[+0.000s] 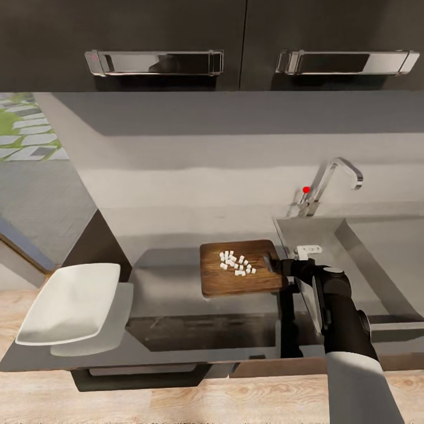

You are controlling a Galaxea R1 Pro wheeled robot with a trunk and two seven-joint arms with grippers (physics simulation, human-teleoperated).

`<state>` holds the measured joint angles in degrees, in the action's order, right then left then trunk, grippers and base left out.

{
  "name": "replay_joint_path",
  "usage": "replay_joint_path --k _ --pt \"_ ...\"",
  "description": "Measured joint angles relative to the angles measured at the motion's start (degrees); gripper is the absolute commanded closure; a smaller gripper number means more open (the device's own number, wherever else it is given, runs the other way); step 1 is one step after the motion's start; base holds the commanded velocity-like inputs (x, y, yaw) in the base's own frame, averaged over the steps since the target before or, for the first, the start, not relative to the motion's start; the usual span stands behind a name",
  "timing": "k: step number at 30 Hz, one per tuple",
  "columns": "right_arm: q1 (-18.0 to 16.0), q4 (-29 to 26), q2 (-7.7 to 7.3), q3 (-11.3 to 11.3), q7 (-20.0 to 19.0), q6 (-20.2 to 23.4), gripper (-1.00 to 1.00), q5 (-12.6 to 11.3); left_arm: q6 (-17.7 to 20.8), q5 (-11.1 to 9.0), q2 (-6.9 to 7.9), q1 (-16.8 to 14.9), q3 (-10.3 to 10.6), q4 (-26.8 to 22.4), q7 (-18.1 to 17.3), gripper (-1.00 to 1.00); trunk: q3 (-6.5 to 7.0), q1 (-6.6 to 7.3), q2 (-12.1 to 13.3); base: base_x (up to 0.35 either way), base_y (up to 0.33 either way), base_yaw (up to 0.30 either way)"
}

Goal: In the kitchen, take the Vidalia onion out of the sink, dice it on the chopping board with the paring knife, put the diced onion into the bowl on the countertop, then place both the paring knife and the chopping board into the sink.

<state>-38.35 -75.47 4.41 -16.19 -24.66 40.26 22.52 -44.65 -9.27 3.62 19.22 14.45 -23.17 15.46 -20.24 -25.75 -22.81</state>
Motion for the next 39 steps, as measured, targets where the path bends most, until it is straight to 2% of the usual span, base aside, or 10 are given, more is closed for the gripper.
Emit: replay_joint_path --k 17,20,28,39 --pt "0.0 0.7 0.0 0.0 -0.1 -0.1 -1.0 -0.1 0.1 0.0 0.0 0.0 0.0 0.0 0.0 -1.0 -1.56 0.0 0.0 0.0 0.0 0.0" --pt "0.0 0.6 0.0 0.0 -0.1 -0.1 -1.0 -0.9 0.1 0.0 0.0 0.0 0.0 0.0 0.0 -1.0 -1.83 0.02 0.0 0.0 0.0 0.0" --pt "0.0 -0.6 0.01 0.0 -0.1 0.0 -1.0 -1.2 0.1 0.0 0.0 0.0 0.0 0.0 0.0 -1.0 -2.55 0.02 0.0 0.0 0.0 0.0" --pt "0.0 -1.2 -0.05 0.0 0.0 0.0 -1.0 -1.3 0.0 0.0 0.0 0.0 0.0 0.0 0.0 -1.0 -2.93 0.03 0.0 0.0 0.0 0.0"
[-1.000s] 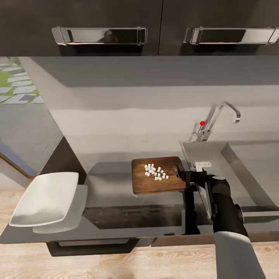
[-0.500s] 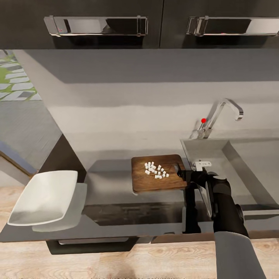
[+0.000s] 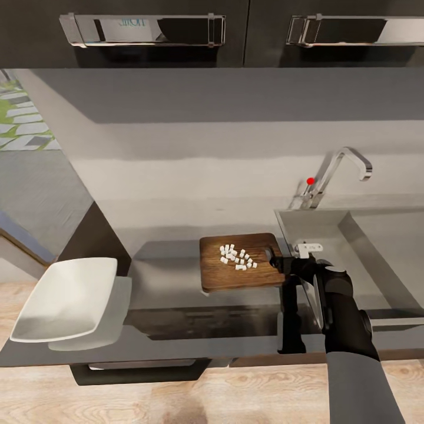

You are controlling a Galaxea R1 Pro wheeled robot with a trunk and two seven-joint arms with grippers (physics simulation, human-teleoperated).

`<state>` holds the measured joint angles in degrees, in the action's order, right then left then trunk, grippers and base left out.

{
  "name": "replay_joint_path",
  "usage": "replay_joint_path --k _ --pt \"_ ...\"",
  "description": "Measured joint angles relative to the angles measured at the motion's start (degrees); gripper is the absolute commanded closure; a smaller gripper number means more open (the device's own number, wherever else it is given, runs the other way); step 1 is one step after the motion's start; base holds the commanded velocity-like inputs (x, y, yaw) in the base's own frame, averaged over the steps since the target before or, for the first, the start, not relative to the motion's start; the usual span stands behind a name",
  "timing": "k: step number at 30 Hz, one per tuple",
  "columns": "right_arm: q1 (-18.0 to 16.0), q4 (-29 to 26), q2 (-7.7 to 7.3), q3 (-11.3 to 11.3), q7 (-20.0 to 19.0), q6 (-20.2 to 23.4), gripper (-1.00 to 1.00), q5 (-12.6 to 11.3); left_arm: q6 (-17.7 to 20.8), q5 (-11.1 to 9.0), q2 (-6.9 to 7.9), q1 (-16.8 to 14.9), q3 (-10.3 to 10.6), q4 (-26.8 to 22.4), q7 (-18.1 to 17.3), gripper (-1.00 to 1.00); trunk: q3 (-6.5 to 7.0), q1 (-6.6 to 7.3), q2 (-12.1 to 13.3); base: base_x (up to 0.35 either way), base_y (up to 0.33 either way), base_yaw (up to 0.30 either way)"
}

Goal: In the kitchen, take the Vidalia onion out of the sink, dice it on the chopping board with the paring knife, put the diced onion into the bowl on the countertop, then place both the paring knife and the chopping board into the sink.

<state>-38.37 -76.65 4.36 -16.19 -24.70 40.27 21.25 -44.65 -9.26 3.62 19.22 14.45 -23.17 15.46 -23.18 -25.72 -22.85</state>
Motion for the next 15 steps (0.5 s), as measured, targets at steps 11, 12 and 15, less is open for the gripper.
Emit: replay_joint_path --k 11,12,15 --pt "0.0 -0.1 0.06 0.0 -0.1 0.0 -1.0 0.2 0.0 0.0 0.0 0.0 0.0 0.0 0.0 -1.0 0.0 -0.01 0.0 0.0 0.0 0.0" --pt "0.0 -0.1 0.06 0.0 -0.1 0.0 -1.0 0.2 0.0 0.0 0.0 0.0 0.0 0.0 0.0 -1.0 0.0 -0.01 0.0 0.0 0.0 0.0" --pt "0.0 0.0 0.06 0.0 0.0 -0.1 -1.0 0.3 0.0 0.0 0.0 0.0 0.0 0.0 0.0 -1.0 0.03 -0.01 0.0 0.0 0.0 0.0"
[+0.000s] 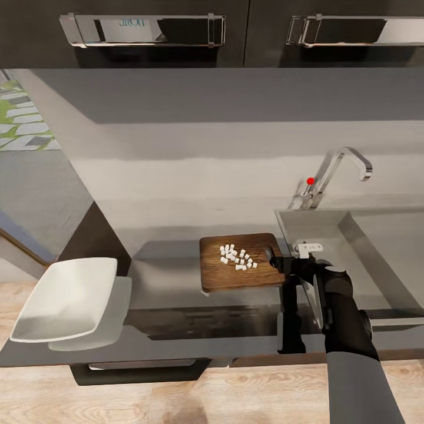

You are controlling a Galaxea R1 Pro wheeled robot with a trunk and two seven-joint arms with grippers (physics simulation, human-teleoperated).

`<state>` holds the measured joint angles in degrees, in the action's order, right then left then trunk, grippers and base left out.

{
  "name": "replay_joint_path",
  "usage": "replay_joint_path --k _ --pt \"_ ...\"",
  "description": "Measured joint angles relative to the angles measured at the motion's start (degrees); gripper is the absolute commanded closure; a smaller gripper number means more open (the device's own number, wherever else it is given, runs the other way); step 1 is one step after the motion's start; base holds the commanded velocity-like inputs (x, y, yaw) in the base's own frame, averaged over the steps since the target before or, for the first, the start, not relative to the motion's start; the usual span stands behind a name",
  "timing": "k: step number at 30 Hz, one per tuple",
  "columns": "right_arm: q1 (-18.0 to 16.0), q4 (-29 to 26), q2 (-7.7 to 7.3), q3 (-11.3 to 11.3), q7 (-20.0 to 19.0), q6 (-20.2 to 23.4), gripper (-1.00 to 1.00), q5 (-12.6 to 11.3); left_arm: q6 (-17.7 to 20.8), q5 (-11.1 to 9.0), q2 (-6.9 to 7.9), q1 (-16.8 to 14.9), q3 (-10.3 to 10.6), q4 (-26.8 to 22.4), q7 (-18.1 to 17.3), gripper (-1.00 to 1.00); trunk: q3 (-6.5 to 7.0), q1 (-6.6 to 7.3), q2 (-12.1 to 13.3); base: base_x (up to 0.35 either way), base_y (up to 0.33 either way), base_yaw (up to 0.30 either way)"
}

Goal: In the kitchen, take the Vidalia onion out of the sink, dice it on the chopping board with the paring knife, put the diced onion into the bowl on the countertop, then place both the paring knife and the chopping board into the sink.

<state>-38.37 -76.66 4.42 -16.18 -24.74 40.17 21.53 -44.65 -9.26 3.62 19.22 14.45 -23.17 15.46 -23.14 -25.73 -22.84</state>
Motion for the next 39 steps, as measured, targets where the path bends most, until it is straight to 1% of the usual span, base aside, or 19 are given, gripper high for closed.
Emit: replay_joint_path --k 8,16,17,19,22,24,26,39 --pt "0.0 0.6 0.0 0.0 0.3 -0.2 -1.0 0.0 0.0 0.0 0.0 0.0 0.0 0.0 0.0 -1.0 0.37 -0.01 0.0 0.0 0.0 0.0" --pt "0.0 0.7 0.0 0.0 0.3 -0.2 -1.0 0.0 0.0 0.0 0.0 0.0 0.0 0.0 0.0 -1.0 0.41 -0.01 0.0 0.0 0.0 0.0" --pt "0.0 0.9 0.32 0.1 0.2 -0.6 -1.0 -0.1 -0.2 0.0 0.32 0.0 -0.1 -0.3 -0.3 -1.0 0.43 -0.01 0.0 0.0 0.0 0.0" --pt "0.0 0.6 0.84 0.1 0.3 -0.7 -1.0 1.2 -0.2 0.0 0.95 0.0 -0.1 -1.0 -0.3 -1.0 0.42 0.0 0.0 0.0 0.0 0.0" --pt "0.0 0.6 0.92 0.1 0.4 -0.7 -1.0 1.4 -0.2 0.0 0.98 0.0 0.0 -1.6 -0.3 -1.0 0.42 0.0 0.0 0.0 0.0 0.0" --pt "0.0 0.4 1.35 0.1 0.6 -0.9 -1.0 2.4 -0.1 0.0 1.03 0.0 0.0 -2.1 -0.3 -1.0 0.42 0.0 0.0 0.0 0.0 0.0" --pt "0.0 0.3 1.47 0.1 0.6 -0.9 -1.0 2.9 -0.1 0.0 1.04 -0.1 0.0 -2.2 -0.3 -1.0 0.42 0.0 0.0 0.0 0.0 0.0" --pt "0.0 0.2 1.5 0.1 0.4 -0.9 -1.0 3.3 -0.1 0.0 1.05 -0.1 0.0 -2.2 -0.3 -1.0 0.42 0.0 0.0 0.0 0.0 0.0"
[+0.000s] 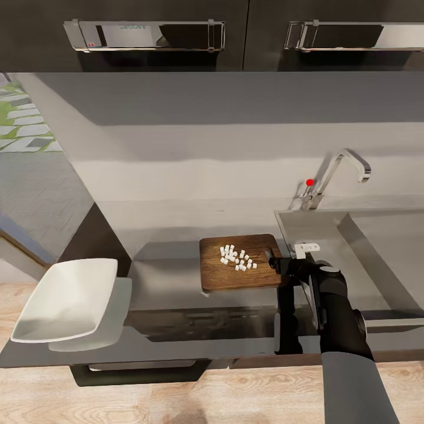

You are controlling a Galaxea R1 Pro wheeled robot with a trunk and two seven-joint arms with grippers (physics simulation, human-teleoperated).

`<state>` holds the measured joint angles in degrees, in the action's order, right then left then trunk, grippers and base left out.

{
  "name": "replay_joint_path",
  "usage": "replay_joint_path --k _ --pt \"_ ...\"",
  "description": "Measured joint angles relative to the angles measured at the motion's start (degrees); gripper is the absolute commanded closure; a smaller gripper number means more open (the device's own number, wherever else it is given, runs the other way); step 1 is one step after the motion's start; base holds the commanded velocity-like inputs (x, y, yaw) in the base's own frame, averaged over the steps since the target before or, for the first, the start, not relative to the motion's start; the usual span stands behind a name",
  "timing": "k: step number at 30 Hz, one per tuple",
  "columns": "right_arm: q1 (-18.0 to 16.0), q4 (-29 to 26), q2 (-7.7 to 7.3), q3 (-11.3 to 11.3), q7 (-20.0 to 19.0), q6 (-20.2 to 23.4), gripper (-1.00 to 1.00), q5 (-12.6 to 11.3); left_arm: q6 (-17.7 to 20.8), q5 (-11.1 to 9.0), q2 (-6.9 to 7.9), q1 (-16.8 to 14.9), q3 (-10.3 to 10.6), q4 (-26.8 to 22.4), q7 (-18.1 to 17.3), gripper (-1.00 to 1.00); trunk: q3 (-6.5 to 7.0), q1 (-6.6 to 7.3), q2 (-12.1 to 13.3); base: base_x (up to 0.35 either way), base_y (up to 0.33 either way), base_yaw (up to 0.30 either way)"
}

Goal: In the kitchen, take the Vidalia onion out of the sink, dice it on the chopping board with the paring knife, put the diced onion into the bowl on the countertop, then place both the paring knife and the chopping board into the sink.

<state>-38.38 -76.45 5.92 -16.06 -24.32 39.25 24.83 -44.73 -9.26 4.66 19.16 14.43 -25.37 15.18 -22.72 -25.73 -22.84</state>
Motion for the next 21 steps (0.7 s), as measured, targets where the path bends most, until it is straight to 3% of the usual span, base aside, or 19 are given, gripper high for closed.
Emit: replay_joint_path --k 21 --pt "0.0 0.1 -0.03 0.0 0.1 -0.2 -1.0 -0.4 0.0 0.0 0.0 0.0 0.0 0.0 0.0 -1.0 0.0 0.0 0.0 0.0 0.0 0.0"
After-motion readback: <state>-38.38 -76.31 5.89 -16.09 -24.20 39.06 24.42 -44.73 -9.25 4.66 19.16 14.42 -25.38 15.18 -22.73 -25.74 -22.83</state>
